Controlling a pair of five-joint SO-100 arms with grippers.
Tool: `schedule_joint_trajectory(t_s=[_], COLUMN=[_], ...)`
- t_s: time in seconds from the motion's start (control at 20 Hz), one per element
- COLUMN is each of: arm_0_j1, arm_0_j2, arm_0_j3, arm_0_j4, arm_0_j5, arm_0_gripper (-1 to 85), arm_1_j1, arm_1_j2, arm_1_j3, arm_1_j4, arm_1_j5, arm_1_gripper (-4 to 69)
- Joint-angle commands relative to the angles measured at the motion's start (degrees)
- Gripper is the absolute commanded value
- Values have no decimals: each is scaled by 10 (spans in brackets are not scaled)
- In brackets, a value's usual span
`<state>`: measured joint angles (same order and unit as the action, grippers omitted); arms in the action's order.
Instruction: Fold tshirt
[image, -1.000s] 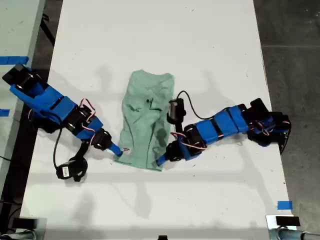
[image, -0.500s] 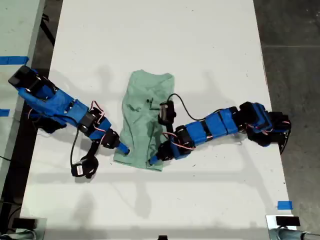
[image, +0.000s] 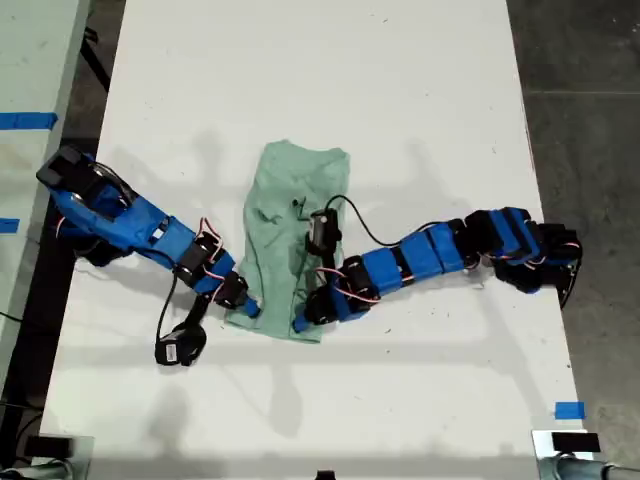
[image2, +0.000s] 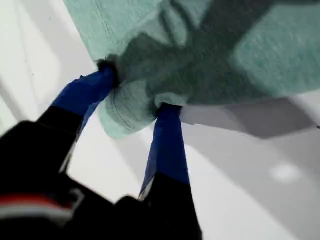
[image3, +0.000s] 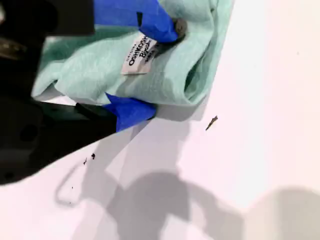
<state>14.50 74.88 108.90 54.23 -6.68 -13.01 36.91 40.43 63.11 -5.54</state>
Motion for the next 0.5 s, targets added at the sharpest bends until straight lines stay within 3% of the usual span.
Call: schedule_joint_trajectory(t_s=[0.0,0.2,0.45], arm_0_j1=[4,18,47], arm_0_j2=[-2,0,-31], arm_0_j3=[-34,-124,-300], arm_0_j4=[4,100,162], arm_0_j5=[10,7,7], arm_0_gripper=[16,1,0], arm_1_j1=[-3,-12,-42], arm_1_j2=[-3,18,112], arm_1_j3=[-12,-13,-13], arm_1_j4=[-19,-3,76], arm_1_j5=[0,-2,-3], arm_1_gripper=[-7,-14,-13])
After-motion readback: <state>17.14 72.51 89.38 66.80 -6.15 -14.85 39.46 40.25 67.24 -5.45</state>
